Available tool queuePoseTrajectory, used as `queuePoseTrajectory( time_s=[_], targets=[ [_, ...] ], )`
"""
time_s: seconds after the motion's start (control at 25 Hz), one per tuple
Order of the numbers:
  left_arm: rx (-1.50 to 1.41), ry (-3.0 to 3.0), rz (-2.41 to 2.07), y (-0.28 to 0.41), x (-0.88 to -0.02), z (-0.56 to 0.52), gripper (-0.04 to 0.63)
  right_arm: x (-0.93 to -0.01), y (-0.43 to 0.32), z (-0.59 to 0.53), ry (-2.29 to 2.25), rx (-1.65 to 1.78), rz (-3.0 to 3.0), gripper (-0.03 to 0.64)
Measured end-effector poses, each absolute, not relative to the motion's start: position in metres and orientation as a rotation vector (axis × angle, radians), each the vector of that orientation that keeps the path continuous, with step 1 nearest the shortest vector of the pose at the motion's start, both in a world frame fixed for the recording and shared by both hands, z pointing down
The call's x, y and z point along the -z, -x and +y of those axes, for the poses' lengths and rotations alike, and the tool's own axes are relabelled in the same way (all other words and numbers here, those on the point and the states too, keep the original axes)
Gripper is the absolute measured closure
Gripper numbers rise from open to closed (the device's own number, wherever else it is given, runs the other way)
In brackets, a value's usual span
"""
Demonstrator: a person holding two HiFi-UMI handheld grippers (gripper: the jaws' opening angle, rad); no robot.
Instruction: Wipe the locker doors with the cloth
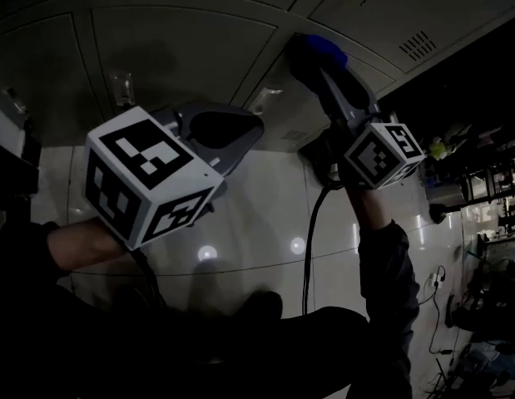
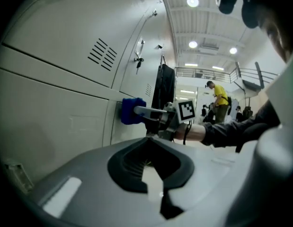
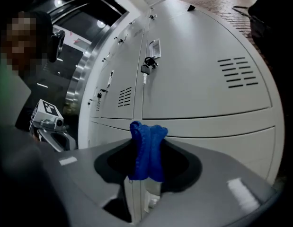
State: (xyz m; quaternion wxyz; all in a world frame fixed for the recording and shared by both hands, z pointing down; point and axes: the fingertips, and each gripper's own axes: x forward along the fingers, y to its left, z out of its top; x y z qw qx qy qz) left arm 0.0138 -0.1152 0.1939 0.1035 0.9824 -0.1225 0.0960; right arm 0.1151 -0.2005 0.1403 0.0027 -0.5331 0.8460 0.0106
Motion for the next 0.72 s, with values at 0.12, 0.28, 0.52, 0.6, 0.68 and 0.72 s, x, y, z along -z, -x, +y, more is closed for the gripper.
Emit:
queuePoseTrajectory(
  time_s=[0.12,0.28,0.52,0.6,0.68,0.72],
  targets=[
    [-0.335,-2.868,-0.439,-0.014,-0.192,-0.119,0.595,-0.145,-0.104,-0.211,1.58,-0.024,2.667,0.463],
    [-0.403,-2.8,-0.5,-0.014,-0.184,-0.119,0.595,-0.147,-0.091,-0.22,1.515,0.033,2.712,0.465],
    [-0.21,-2.768,-0.472,-0.054,-0.154,-0.112,0.595,-0.158,-0.095,-0.208,1.495,0.09,2.799,0.476],
    [-0.216,-2.799,-0.445,-0.071,-0.159,-0.112,0.595,-0.151,-0.11,-0.208,1.511,0.033,2.778,0.476],
    [-0.237,-2.798,-0.423,-0.082,-0.169,-0.112,0.595,-0.143,-0.127,-0.211,1.531,0.005,2.735,0.476],
    [-0.249,-2.797,-0.421,-0.085,-0.173,-0.112,0.595,-0.141,-0.136,-0.211,1.537,0.003,2.716,0.474]
  ],
)
